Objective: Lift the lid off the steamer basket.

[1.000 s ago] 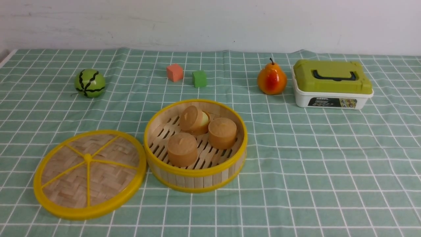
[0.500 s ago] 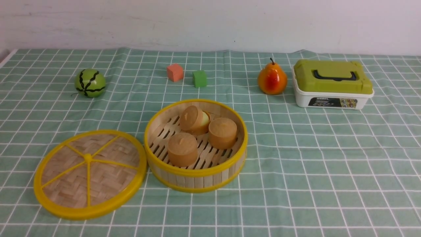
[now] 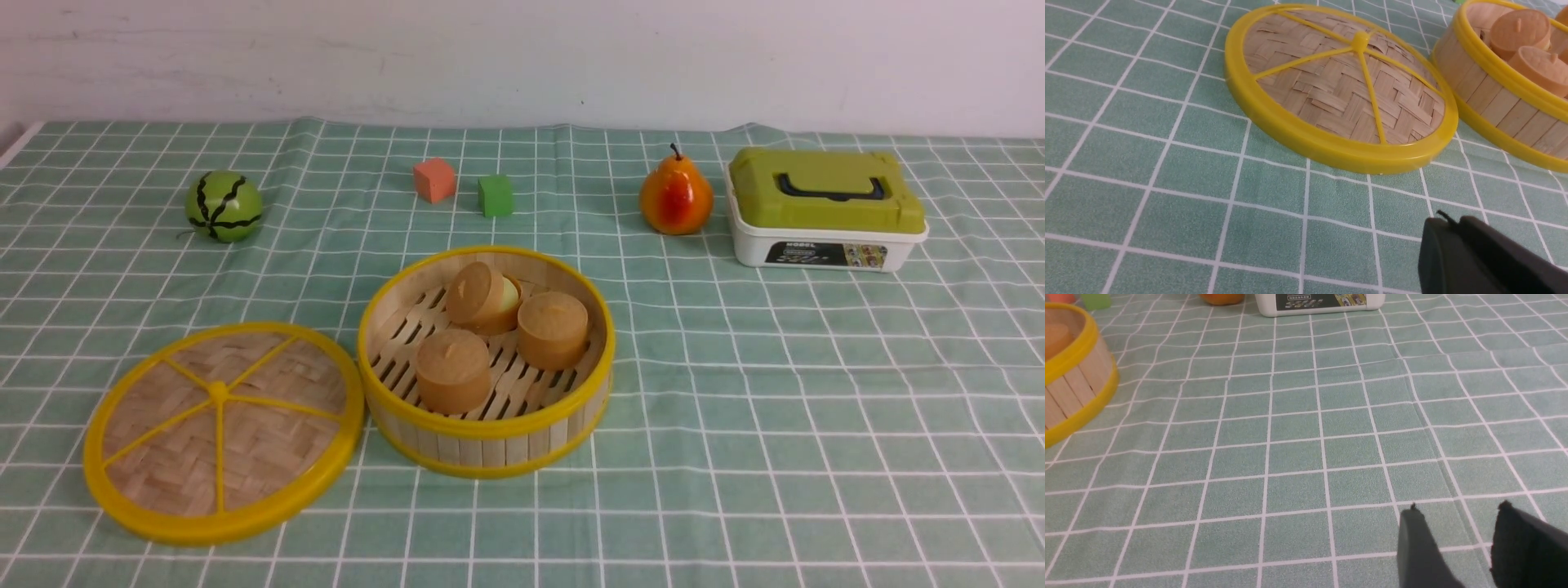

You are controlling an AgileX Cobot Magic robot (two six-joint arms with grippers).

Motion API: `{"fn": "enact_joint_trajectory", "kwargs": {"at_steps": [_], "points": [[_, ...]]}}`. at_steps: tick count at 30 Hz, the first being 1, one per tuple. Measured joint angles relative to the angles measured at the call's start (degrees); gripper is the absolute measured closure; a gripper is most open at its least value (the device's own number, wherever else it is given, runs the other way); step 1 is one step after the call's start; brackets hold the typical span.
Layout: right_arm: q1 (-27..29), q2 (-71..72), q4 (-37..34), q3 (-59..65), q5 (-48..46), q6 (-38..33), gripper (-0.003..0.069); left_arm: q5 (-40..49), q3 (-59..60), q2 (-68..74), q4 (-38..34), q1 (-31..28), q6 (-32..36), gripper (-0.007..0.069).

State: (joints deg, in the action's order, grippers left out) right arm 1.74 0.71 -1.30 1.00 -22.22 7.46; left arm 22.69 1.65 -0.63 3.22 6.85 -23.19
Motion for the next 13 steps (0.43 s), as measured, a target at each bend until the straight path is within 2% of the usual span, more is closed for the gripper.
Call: {"fn": "enact_joint_trajectory", "kwargs": {"at_steps": [13], "points": [[0.0, 0.0, 0.0, 0.0, 0.0, 0.0, 0.0418, 0.0, 0.0, 0.0, 0.0, 0.0, 0.0, 0.058]]}}
